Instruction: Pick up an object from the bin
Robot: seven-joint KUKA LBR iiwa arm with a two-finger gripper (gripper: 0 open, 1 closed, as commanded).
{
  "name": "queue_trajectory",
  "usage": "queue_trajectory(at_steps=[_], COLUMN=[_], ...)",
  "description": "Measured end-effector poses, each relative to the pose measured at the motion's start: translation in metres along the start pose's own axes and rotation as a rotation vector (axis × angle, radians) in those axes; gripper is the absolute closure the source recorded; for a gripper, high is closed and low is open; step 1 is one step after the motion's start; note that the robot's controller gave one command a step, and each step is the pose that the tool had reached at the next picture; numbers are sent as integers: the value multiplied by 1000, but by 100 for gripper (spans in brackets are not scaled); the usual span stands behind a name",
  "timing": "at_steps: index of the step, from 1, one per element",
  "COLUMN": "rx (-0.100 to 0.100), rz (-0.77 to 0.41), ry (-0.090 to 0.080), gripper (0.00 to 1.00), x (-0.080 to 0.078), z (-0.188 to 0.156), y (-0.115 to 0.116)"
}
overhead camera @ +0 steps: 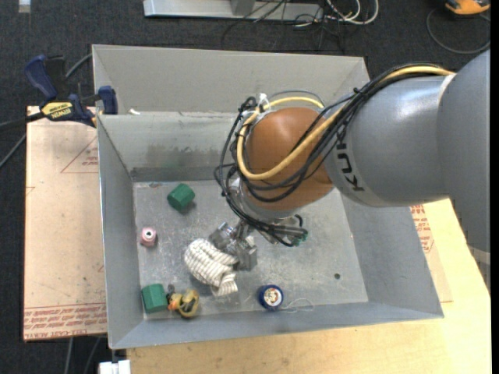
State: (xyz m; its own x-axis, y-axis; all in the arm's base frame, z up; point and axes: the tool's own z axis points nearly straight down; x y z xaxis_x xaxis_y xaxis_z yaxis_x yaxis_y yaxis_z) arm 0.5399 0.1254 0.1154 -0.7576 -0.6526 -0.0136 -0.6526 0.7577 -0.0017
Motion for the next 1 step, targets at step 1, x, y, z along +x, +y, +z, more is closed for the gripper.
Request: queue_trajectory(at_steps=[1], rx=[-2], rz=[42], ry=[1], gripper=[100], x=[-16], z=[21], y=[18])
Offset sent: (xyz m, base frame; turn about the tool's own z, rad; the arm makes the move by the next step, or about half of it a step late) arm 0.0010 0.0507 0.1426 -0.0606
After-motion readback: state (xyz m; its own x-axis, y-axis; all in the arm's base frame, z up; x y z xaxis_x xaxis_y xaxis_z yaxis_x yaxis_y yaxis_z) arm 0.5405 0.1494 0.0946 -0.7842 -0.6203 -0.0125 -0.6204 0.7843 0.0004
